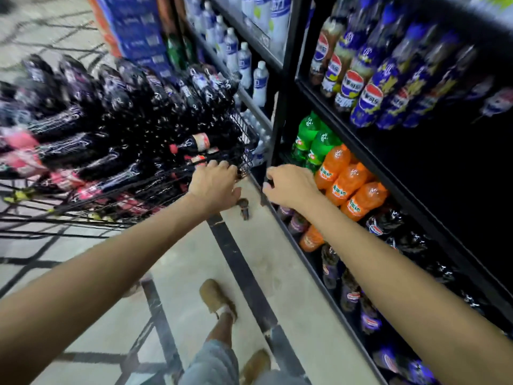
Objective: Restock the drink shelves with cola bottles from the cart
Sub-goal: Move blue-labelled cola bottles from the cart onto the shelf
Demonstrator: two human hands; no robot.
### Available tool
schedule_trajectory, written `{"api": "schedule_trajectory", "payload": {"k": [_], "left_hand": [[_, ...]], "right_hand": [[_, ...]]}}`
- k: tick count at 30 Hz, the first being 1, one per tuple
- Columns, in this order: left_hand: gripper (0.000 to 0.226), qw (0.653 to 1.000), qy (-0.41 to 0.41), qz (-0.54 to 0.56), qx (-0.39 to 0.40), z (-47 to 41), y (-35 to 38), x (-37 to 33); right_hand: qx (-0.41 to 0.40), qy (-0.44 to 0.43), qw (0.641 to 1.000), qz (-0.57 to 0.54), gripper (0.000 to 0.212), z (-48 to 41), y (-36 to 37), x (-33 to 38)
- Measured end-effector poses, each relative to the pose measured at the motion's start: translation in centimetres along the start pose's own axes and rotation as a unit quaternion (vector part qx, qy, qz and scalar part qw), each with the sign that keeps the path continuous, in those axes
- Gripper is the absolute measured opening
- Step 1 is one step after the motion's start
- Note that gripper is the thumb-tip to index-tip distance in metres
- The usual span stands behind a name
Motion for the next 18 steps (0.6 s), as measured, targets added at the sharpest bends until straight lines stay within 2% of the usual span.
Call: {"api": "schedule_trajectory", "payload": {"k": [6, 10, 18], "left_hand": [[0.042, 0.998, -0.059, 0.004, -0.002, 1.3, -1.9, 6.7], [0.042, 0.996, -0.088, 0.009, -0.006, 1.1, -1.9, 11.4], [0.044, 0.993, -0.120, 0.008, -0.010, -0.9, -2.2, 19.6]], "right_hand": [[0.022, -0.079, 0.997, 0.006, 0.024, -5.8, -2.5, 5.6], [0.015, -0.119, 0.993, 0.015, 0.030, -10.6, -3.2, 9.2], [0.038, -0.149, 0.988, 0.028, 0.027, -18.7, -3.3, 14.3]]}}
Point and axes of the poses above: each hand's wrist, its own z-axis away from the middle knuckle, its own y-axis out of the palm, x = y × z, the point moved 3 cm from there along -z, towards the middle knuckle, and after that the axes turned 7 degrees about z, right-handed, at the moved point
